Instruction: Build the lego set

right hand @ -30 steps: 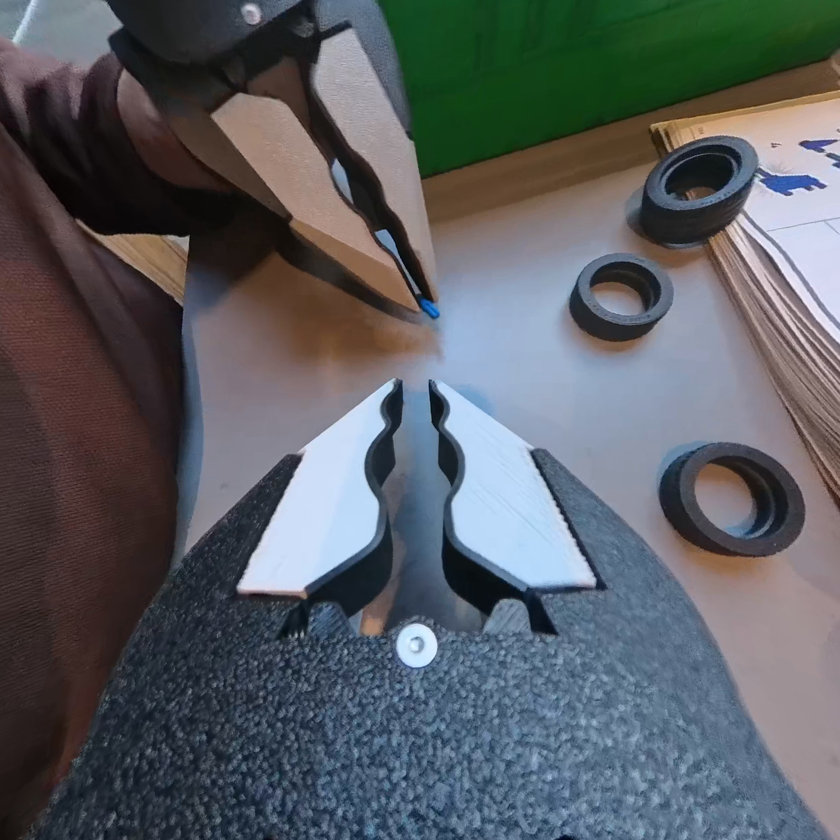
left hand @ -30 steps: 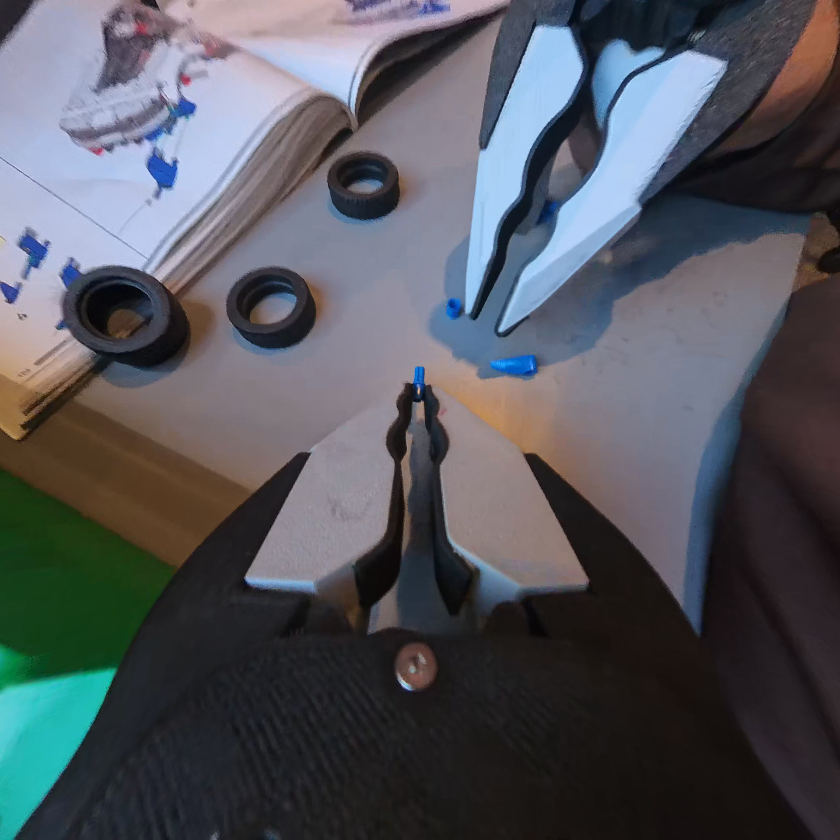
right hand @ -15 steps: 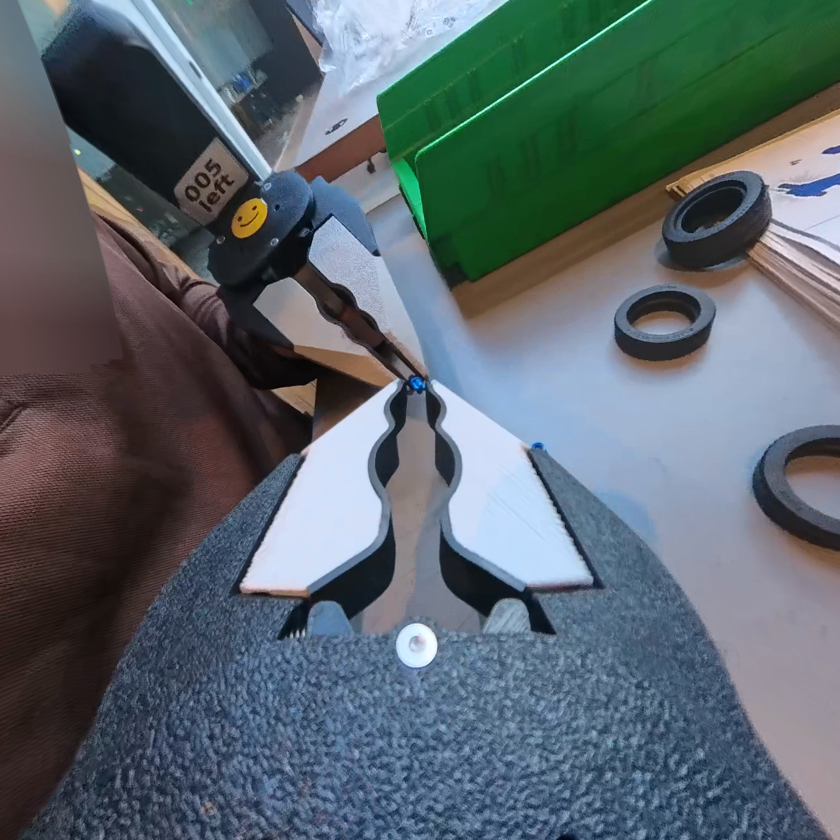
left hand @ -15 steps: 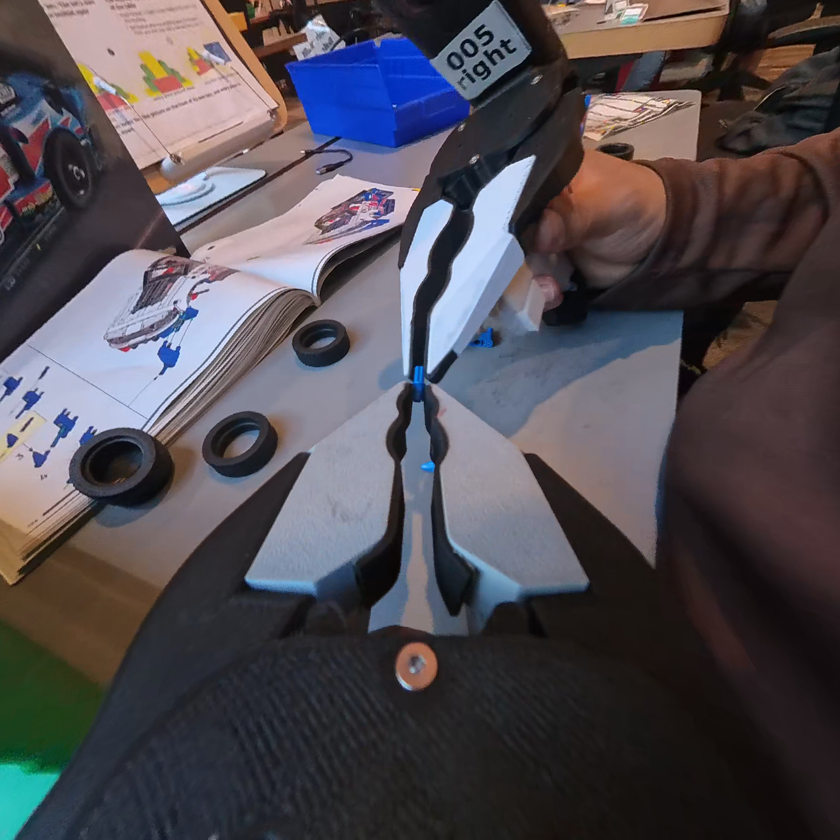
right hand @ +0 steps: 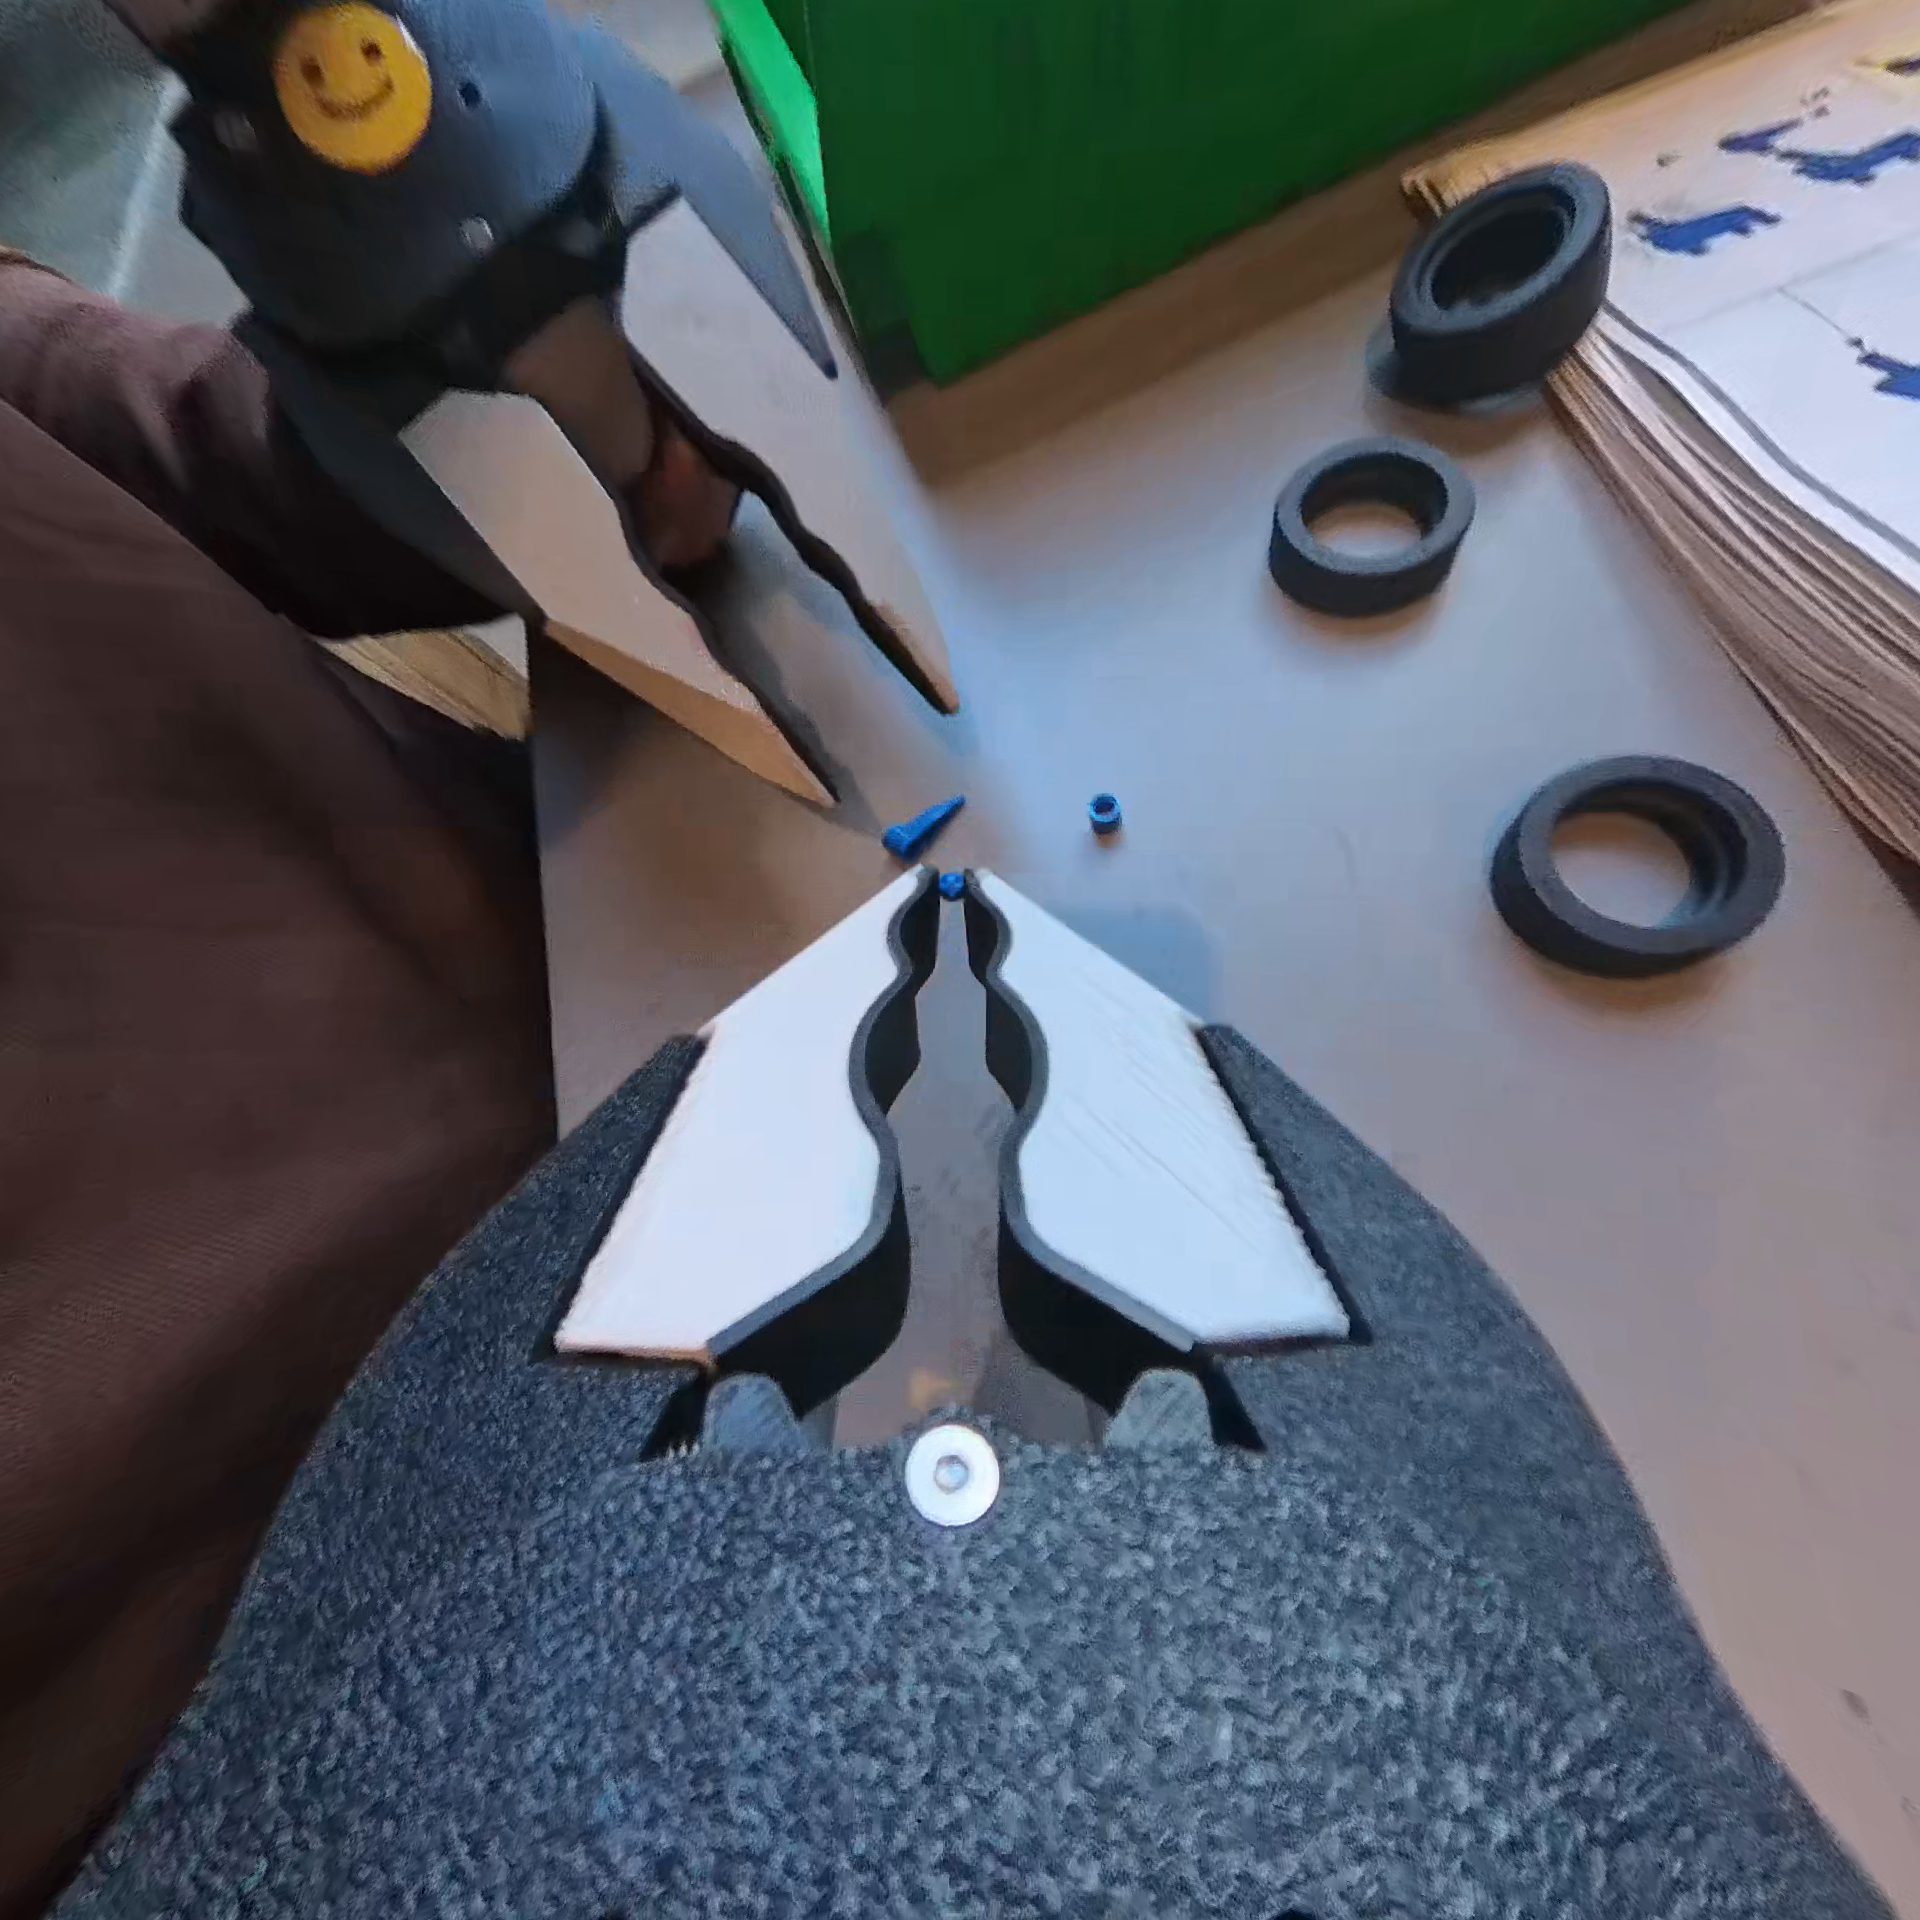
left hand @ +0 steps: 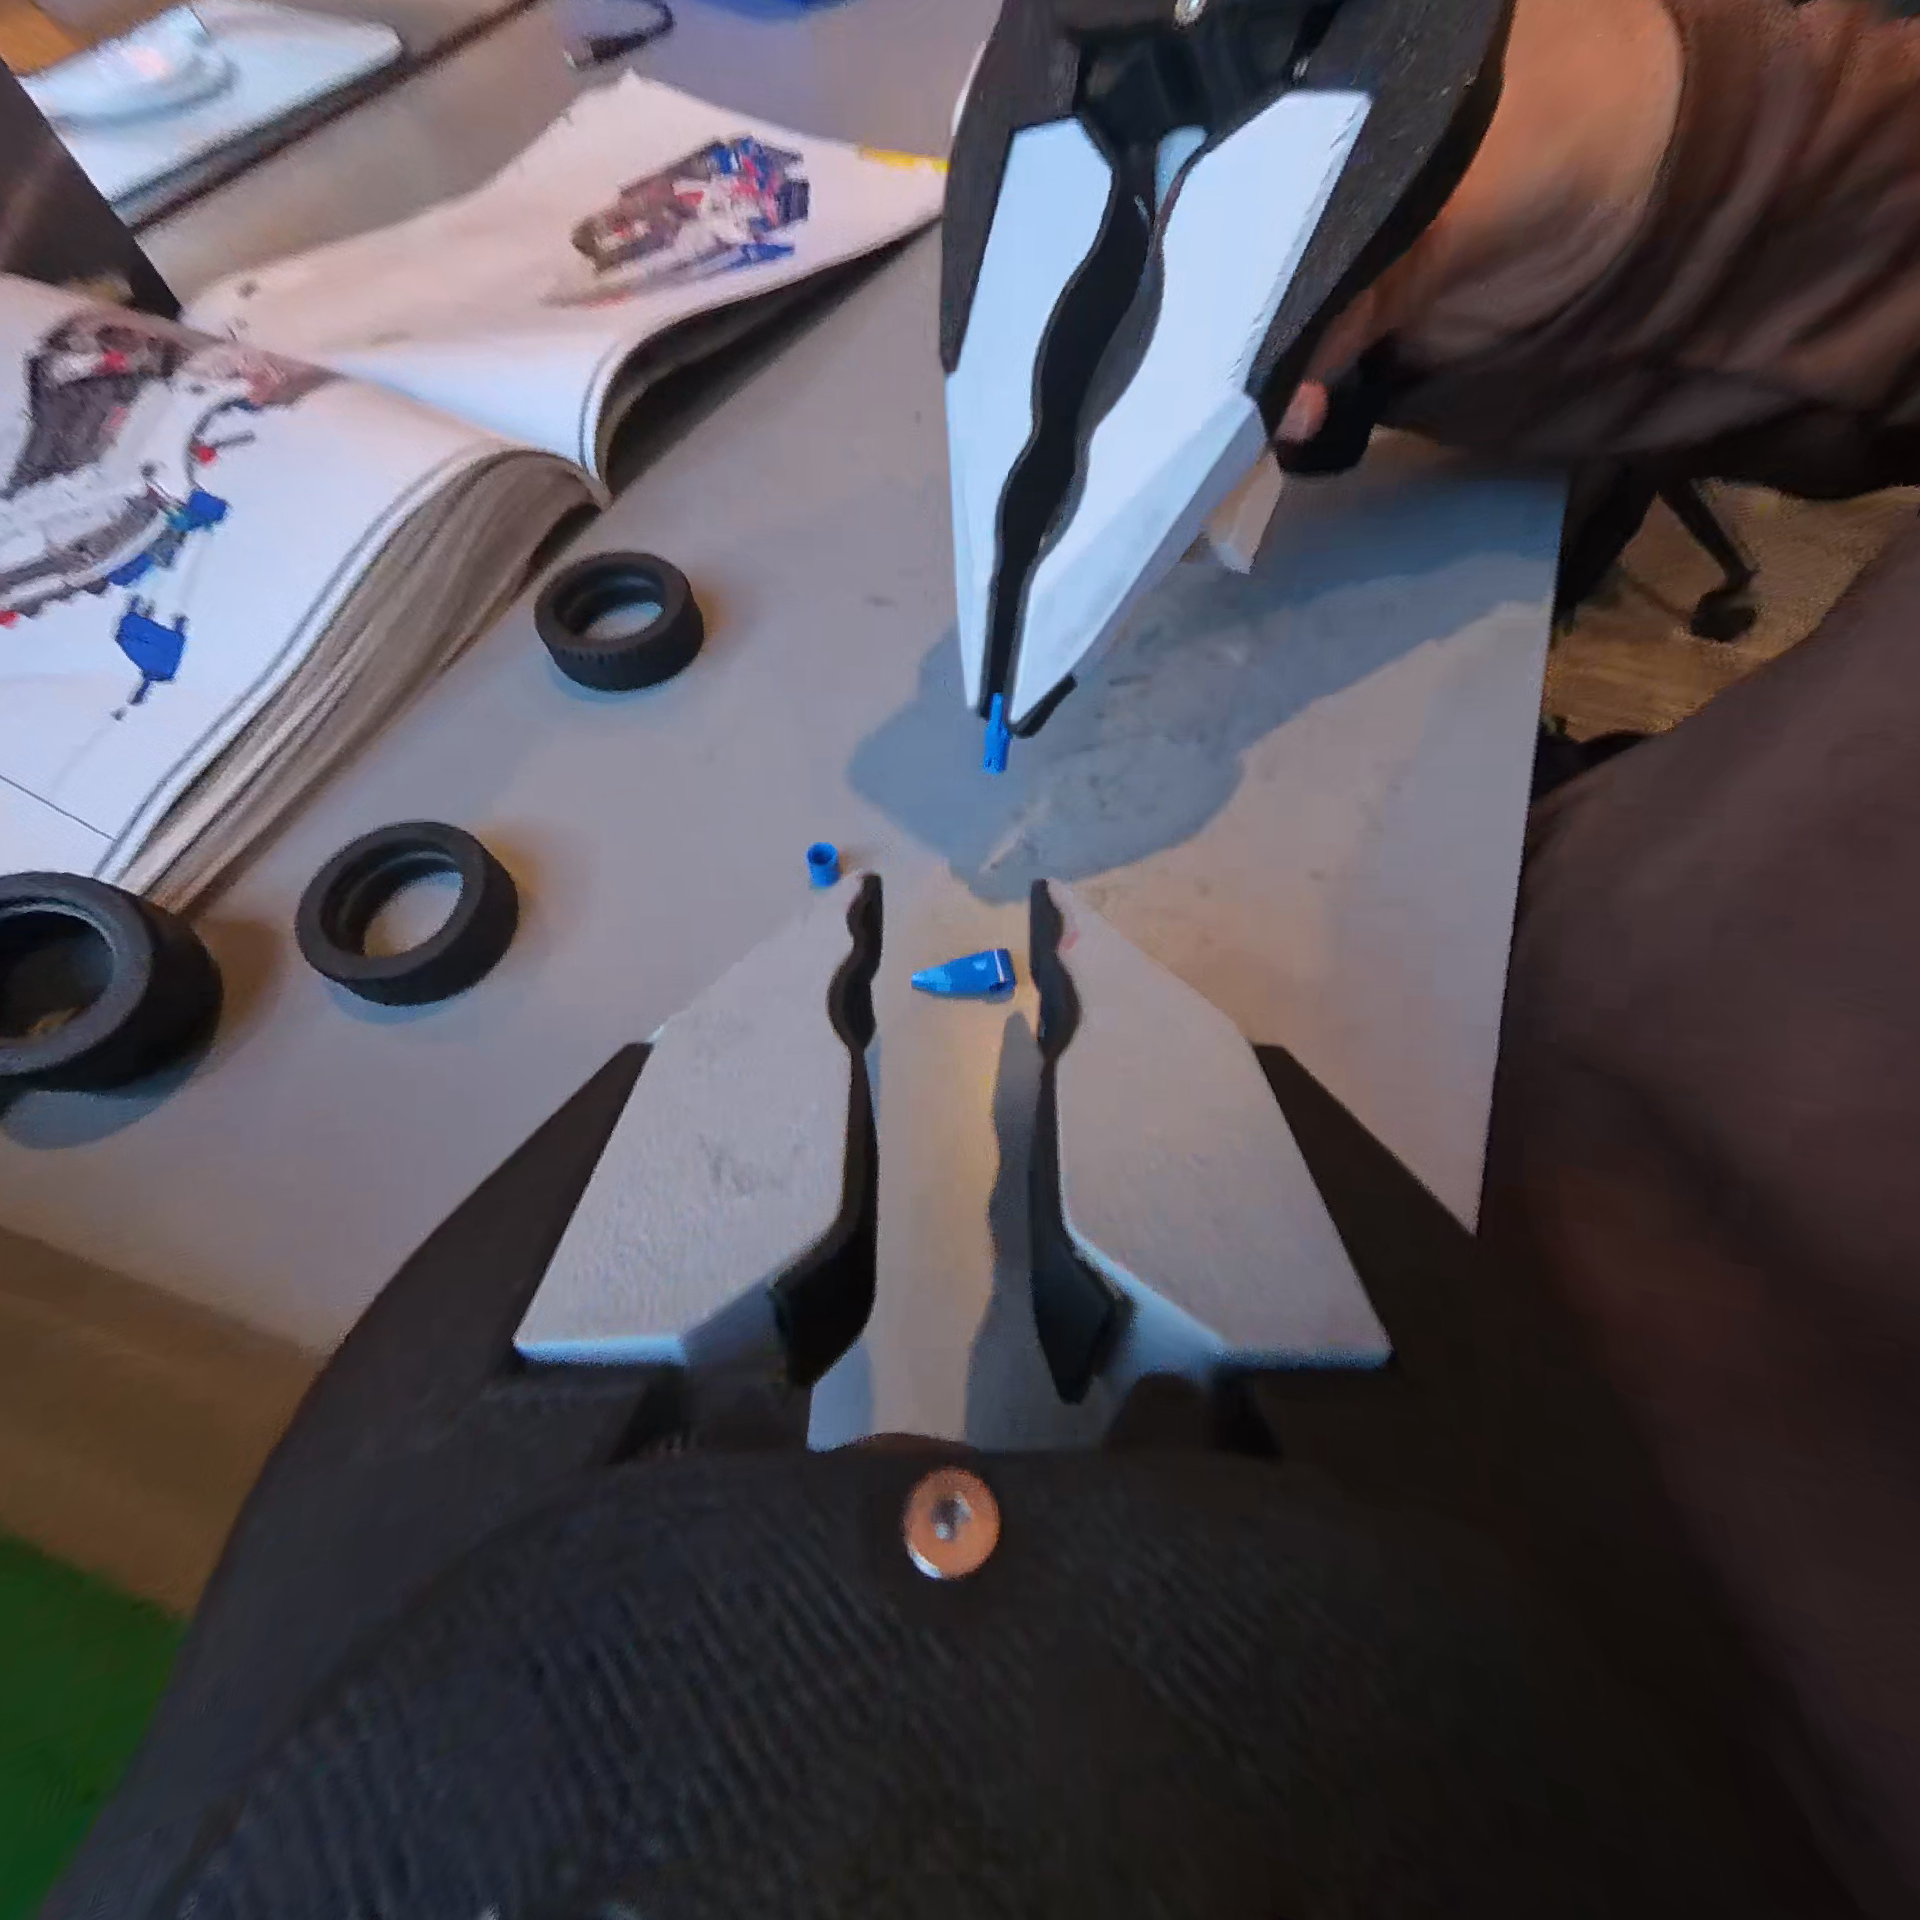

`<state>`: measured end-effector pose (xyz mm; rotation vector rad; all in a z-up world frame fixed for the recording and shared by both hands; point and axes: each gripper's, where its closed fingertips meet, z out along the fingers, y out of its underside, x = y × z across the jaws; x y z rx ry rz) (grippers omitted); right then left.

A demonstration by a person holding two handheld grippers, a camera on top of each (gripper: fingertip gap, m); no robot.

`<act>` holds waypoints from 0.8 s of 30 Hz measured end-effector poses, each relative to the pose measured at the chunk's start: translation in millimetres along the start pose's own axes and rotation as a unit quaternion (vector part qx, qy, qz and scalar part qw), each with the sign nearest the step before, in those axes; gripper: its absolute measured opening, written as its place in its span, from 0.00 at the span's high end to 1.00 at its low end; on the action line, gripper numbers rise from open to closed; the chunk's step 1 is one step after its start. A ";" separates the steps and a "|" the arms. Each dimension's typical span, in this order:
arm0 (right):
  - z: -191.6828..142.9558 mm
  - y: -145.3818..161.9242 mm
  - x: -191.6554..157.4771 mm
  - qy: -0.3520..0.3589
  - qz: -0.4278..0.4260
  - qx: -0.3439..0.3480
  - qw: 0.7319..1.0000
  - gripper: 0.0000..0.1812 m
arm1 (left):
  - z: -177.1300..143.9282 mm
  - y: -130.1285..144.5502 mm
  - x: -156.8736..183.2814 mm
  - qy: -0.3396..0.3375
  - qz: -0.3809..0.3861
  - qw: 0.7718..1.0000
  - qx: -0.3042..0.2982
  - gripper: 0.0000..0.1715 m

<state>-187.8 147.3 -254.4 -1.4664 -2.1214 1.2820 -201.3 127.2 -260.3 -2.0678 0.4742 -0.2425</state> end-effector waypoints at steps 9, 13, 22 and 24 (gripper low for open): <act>-11.8 27.5 13.7 0.035 -0.021 -0.104 0.994 0.98 | 11.8 17.5 -2.7 0.000 -0.003 0.998 -0.070 0.81; -16.8 34.3 17.6 0.052 -0.044 -0.159 0.985 0.98 | 15.3 23.2 -2.0 0.000 0.002 0.996 -0.092 0.81; 0.5 42.5 18.5 0.090 -0.136 -0.262 0.951 0.98 | 12.9 19.2 -3.1 -0.003 0.002 0.997 -0.076 0.81; 6.2 44.5 19.1 0.082 -0.131 -0.262 0.953 0.98 | 12.3 18.6 -2.8 -0.004 0.005 0.997 -0.073 0.82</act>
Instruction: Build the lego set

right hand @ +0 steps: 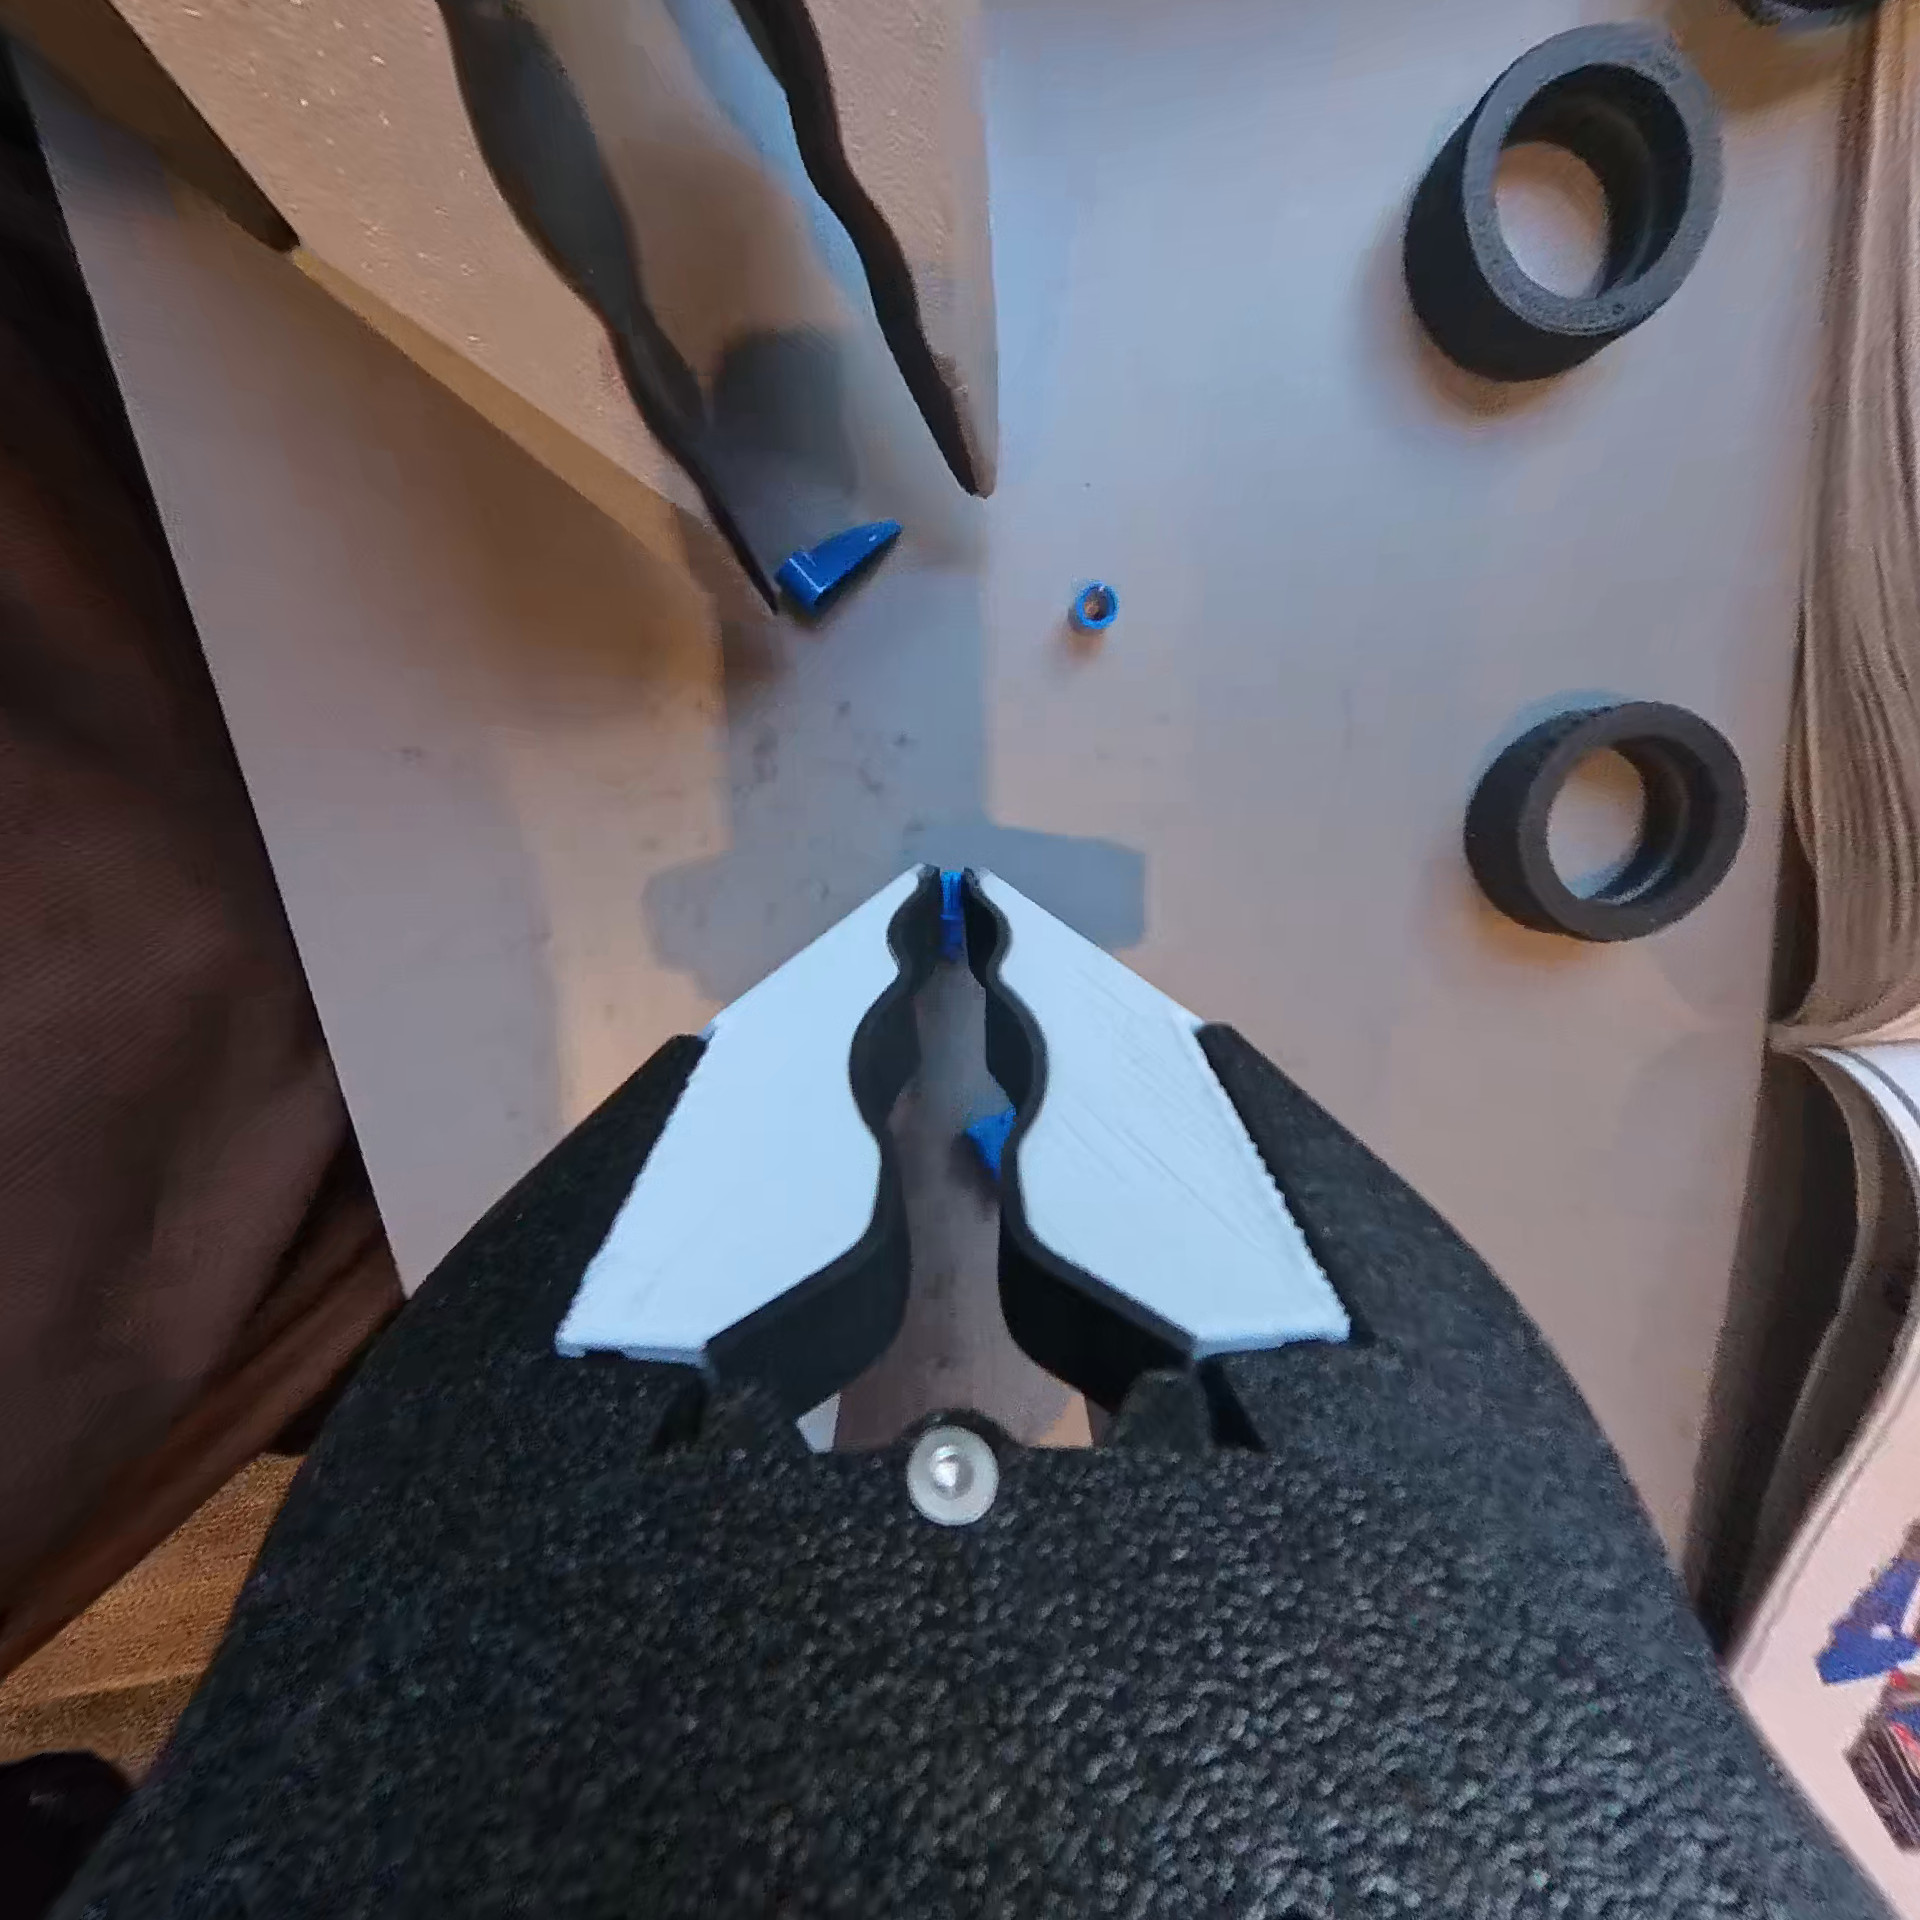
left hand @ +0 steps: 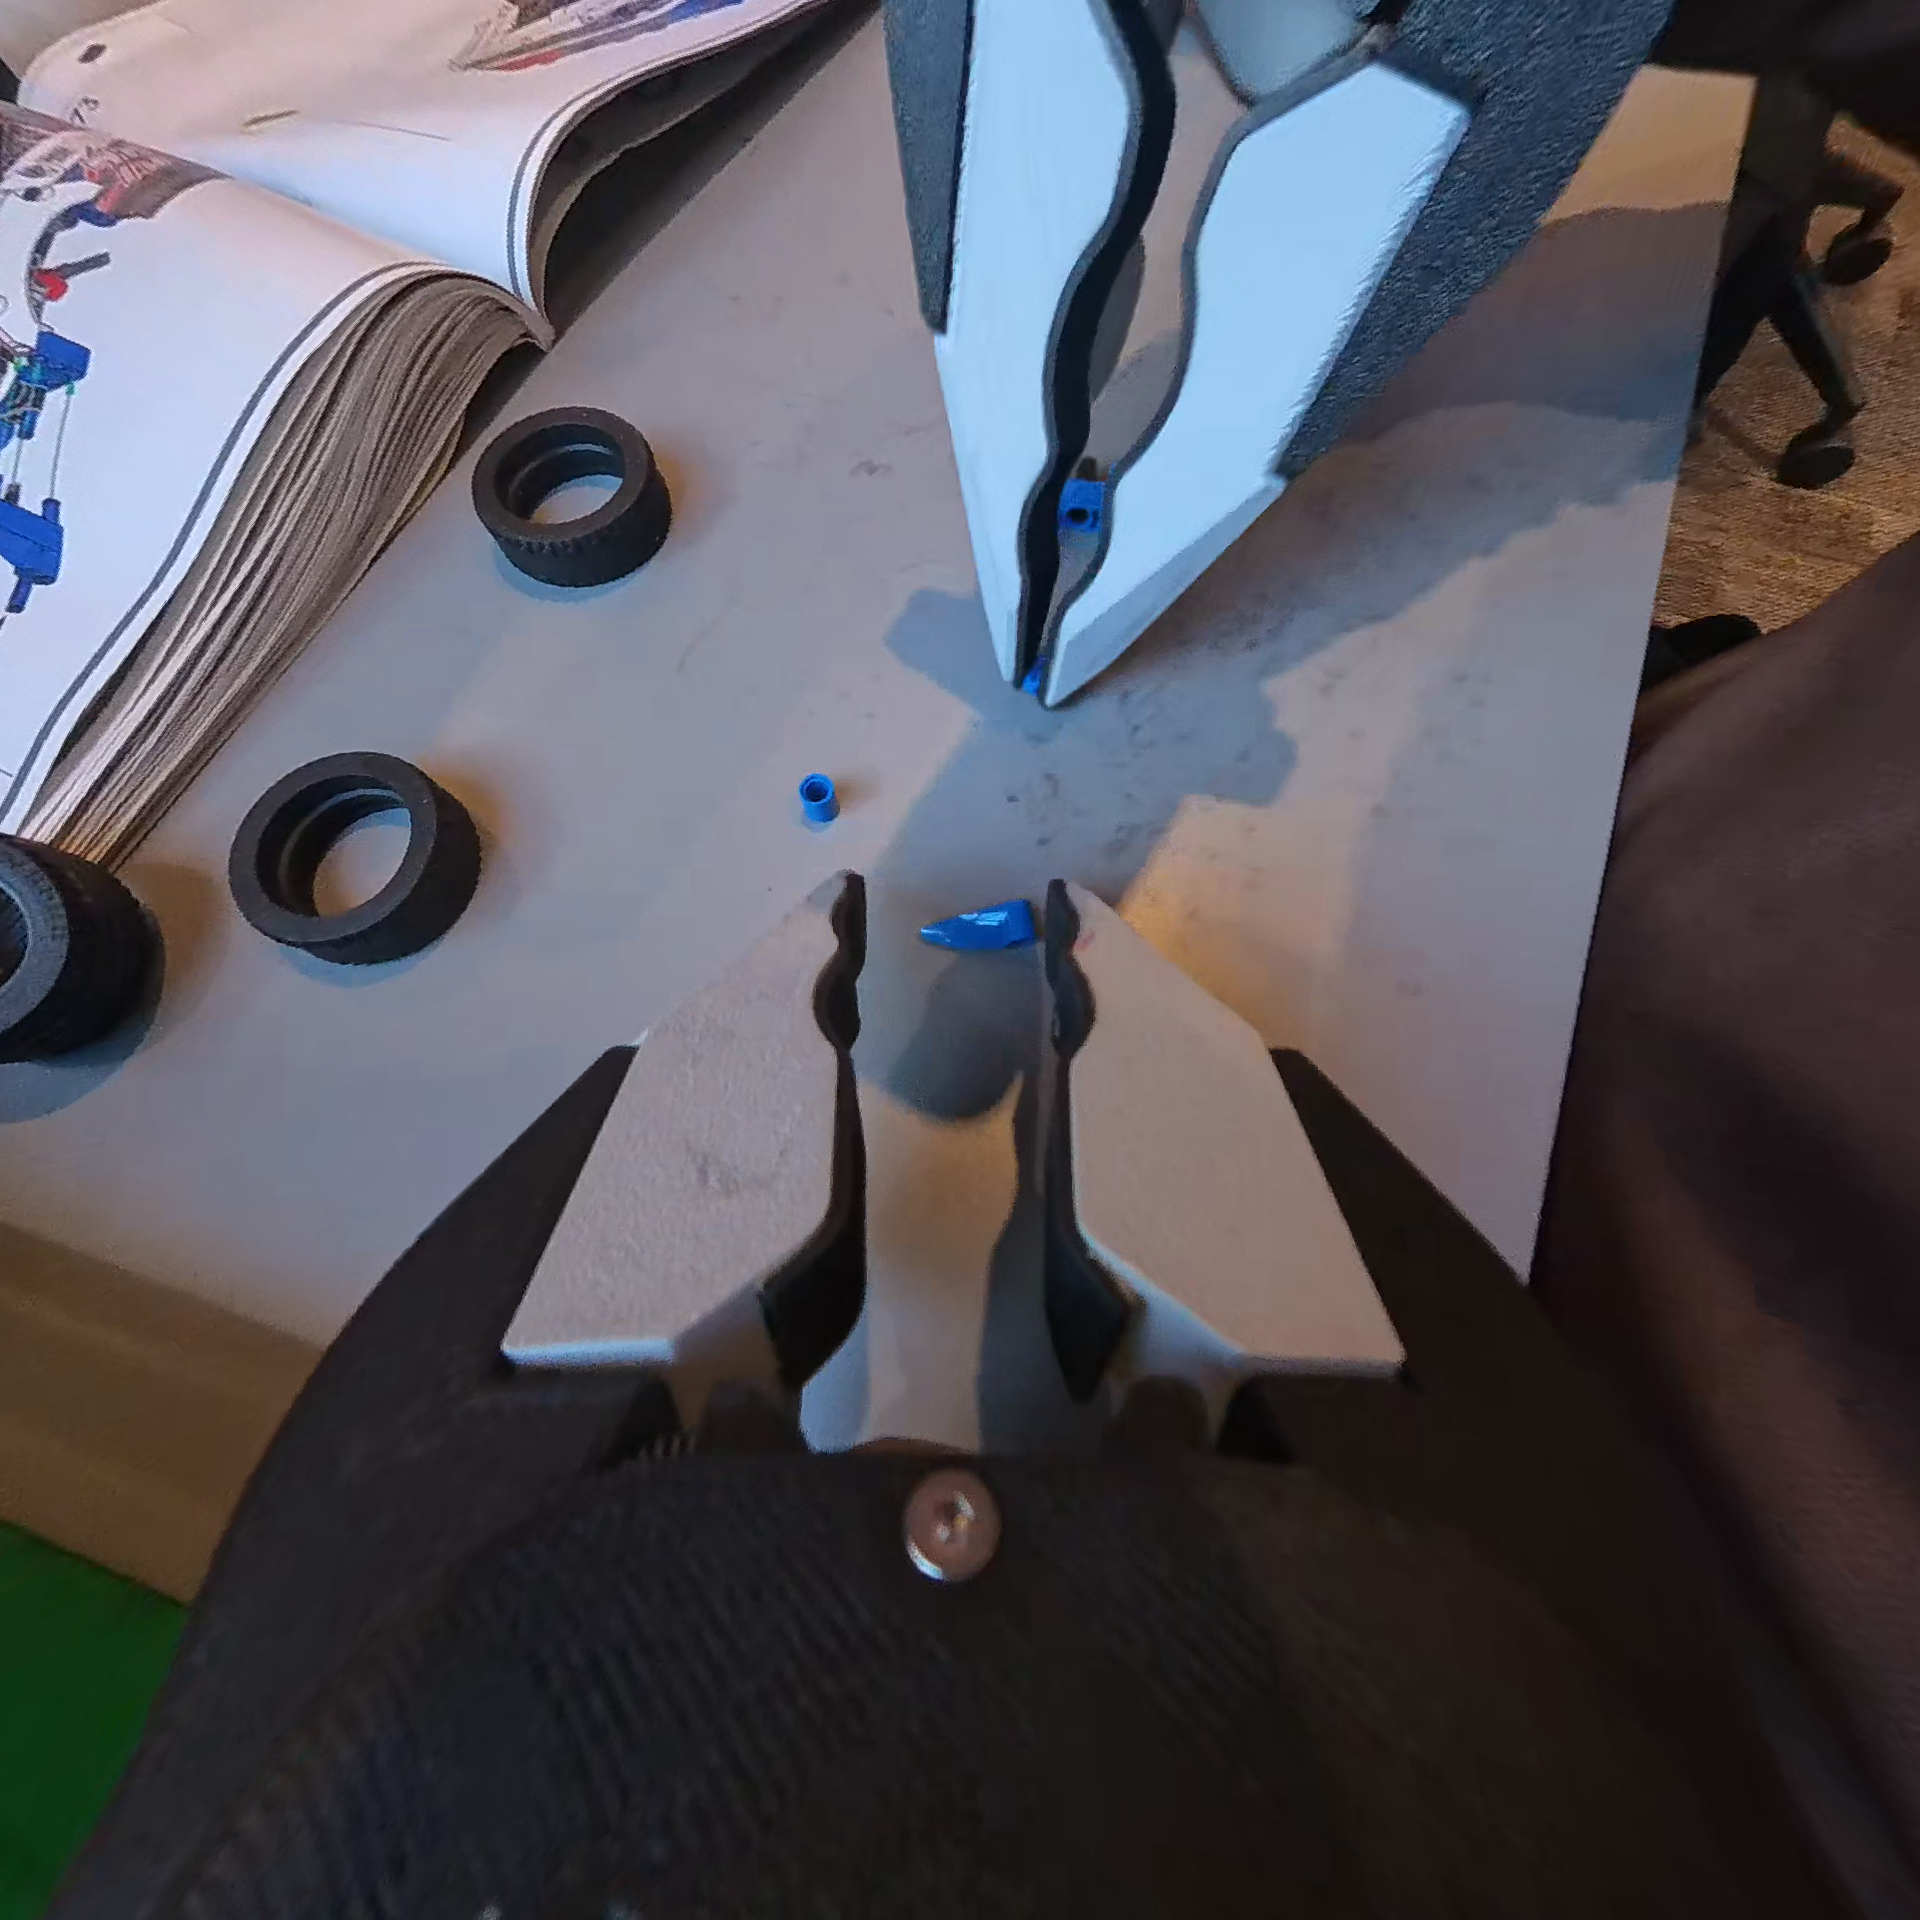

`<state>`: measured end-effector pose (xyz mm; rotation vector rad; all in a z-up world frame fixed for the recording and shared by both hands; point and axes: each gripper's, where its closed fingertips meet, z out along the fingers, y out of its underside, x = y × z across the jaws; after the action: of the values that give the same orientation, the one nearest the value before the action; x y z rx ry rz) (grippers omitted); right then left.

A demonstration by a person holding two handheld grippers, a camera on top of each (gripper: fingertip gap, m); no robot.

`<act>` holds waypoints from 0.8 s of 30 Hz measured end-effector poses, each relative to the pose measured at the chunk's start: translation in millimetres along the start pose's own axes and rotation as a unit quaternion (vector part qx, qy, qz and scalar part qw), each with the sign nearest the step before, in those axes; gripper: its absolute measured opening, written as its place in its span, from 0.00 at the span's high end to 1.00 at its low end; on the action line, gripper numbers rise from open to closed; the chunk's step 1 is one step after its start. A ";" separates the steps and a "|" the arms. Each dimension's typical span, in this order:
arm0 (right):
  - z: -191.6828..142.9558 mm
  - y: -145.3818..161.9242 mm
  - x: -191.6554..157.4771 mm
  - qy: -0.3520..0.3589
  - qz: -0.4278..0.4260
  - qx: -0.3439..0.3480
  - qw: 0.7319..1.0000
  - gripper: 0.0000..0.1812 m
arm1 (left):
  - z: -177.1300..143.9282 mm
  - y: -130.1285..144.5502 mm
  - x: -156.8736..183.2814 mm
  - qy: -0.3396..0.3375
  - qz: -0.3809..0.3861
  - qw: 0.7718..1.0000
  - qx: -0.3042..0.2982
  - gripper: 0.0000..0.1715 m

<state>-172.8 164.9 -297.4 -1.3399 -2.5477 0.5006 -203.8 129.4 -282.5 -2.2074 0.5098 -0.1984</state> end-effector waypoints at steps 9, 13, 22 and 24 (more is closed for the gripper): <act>-3.8 -10.4 0.1 -0.075 0.100 0.106 0.987 0.98 | -2.7 -3.2 0.3 -0.009 0.011 1.000 0.014 0.83; -5.5 -9.4 1.3 -0.089 0.124 0.126 0.980 0.98 | -3.3 -3.3 -0.6 -0.016 0.014 1.000 0.016 0.83; -10.7 -16.6 -6.4 -0.096 0.100 0.158 0.978 0.98 | -2.8 3.2 4.3 -0.013 0.029 0.999 -0.002 0.87; -12.0 -20.9 -11.0 -0.120 0.102 0.173 0.972 0.98 | -0.1 0.5 8.1 -0.016 0.053 0.998 -0.002 0.88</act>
<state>-178.2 147.1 -278.5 -1.4855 -2.3562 1.1516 -196.6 125.7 -283.0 -2.1770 0.6073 -0.1058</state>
